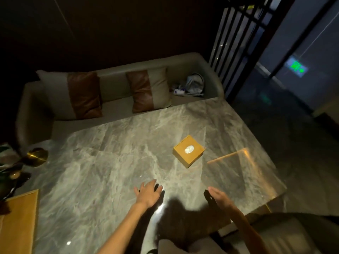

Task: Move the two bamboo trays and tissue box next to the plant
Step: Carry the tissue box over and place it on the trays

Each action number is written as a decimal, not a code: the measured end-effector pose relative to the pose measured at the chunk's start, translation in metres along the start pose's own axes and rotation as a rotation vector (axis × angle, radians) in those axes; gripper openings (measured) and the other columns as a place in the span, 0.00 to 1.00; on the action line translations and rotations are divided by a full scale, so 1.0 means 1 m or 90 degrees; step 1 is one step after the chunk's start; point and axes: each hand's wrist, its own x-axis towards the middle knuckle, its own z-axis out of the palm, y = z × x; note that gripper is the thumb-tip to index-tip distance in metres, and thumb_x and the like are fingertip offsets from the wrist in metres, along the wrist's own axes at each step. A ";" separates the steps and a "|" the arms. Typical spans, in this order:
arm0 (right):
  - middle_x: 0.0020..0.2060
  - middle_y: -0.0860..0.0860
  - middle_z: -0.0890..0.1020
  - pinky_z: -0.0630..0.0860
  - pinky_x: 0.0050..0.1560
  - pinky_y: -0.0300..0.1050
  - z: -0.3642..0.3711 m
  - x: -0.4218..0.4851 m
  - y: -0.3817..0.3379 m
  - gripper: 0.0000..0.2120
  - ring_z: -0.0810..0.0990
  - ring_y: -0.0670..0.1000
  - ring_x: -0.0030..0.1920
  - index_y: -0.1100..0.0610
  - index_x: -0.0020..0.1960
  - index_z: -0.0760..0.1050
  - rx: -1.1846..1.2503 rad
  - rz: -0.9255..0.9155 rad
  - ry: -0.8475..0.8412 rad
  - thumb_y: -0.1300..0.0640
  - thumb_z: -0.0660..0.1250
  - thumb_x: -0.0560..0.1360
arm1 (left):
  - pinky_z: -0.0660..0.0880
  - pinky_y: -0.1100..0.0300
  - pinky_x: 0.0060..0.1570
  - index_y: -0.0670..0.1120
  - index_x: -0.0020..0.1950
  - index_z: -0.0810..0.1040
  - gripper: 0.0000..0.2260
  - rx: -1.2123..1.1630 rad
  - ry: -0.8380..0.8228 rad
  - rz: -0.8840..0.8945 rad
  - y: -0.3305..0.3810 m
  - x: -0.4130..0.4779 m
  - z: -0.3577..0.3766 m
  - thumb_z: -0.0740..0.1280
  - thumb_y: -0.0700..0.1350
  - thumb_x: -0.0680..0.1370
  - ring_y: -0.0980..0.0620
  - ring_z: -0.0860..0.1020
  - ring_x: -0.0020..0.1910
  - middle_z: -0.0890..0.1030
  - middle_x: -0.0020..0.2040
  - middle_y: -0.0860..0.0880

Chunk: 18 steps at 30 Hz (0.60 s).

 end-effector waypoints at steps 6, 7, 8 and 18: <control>0.63 0.61 0.78 0.67 0.72 0.59 -0.068 0.072 -0.039 0.18 0.76 0.61 0.65 0.60 0.66 0.76 -0.065 0.000 0.027 0.51 0.61 0.81 | 0.57 0.45 0.76 0.48 0.74 0.68 0.22 -0.136 -0.007 -0.036 0.069 0.041 0.004 0.57 0.54 0.82 0.45 0.72 0.71 0.76 0.71 0.45; 0.66 0.61 0.77 0.65 0.74 0.57 -0.076 0.088 -0.056 0.20 0.75 0.60 0.67 0.62 0.69 0.73 -0.067 -0.015 0.029 0.53 0.62 0.81 | 0.63 0.48 0.74 0.46 0.73 0.69 0.21 -0.185 0.011 -0.046 0.083 0.049 0.004 0.58 0.52 0.82 0.44 0.73 0.70 0.76 0.70 0.43; 0.69 0.61 0.74 0.64 0.75 0.55 -0.082 0.106 -0.074 0.21 0.73 0.60 0.69 0.64 0.71 0.70 -0.062 -0.030 0.022 0.55 0.62 0.81 | 0.67 0.50 0.72 0.44 0.73 0.69 0.20 -0.234 0.035 -0.057 0.098 0.058 0.003 0.58 0.50 0.82 0.43 0.73 0.69 0.75 0.70 0.41; 0.71 0.56 0.72 0.73 0.68 0.57 -0.060 0.191 -0.143 0.31 0.74 0.59 0.69 0.53 0.77 0.59 -0.133 -0.054 -0.143 0.52 0.67 0.78 | 0.80 0.41 0.49 0.41 0.70 0.67 0.20 -0.686 0.093 -0.281 0.202 0.118 0.016 0.63 0.48 0.81 0.43 0.80 0.46 0.78 0.51 0.44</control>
